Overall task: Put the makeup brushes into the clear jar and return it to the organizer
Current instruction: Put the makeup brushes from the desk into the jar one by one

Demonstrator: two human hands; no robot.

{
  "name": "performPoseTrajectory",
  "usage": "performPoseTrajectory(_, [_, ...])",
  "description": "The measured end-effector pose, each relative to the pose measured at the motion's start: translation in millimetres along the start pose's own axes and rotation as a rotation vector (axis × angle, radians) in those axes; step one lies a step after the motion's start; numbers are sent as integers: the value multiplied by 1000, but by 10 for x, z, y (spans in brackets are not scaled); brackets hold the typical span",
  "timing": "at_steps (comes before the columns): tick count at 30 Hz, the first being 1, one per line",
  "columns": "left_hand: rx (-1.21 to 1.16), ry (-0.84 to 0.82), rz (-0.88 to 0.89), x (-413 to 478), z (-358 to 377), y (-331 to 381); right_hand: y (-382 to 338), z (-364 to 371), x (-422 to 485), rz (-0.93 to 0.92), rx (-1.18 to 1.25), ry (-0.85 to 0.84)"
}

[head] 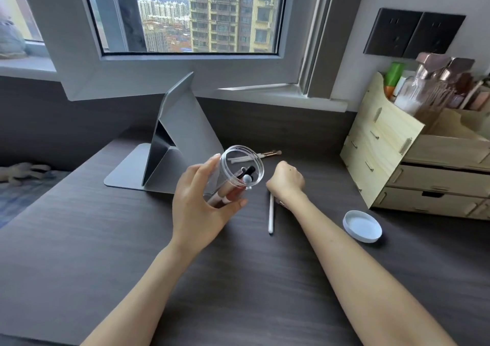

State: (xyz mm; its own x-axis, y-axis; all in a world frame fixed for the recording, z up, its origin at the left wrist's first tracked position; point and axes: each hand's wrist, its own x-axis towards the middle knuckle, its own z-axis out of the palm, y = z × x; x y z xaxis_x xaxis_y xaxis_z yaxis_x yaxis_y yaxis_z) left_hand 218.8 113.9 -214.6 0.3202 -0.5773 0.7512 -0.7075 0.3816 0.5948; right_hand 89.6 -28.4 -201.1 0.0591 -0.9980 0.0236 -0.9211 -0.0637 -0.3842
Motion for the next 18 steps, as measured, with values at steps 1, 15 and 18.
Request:
performPoseTrajectory(1, [7, -7, 9, 0, 3, 0, -16, 12, 24, -10, 50, -6])
performPoseTrajectory(15, [29, -23, 19, -19, 28, 11, 277, -1396, -1059, -601, 1205, 658])
performPoseTrajectory(18, [39, -67, 49, -35, 32, 23, 142, -1183, -1249, -695, 1087, 591])
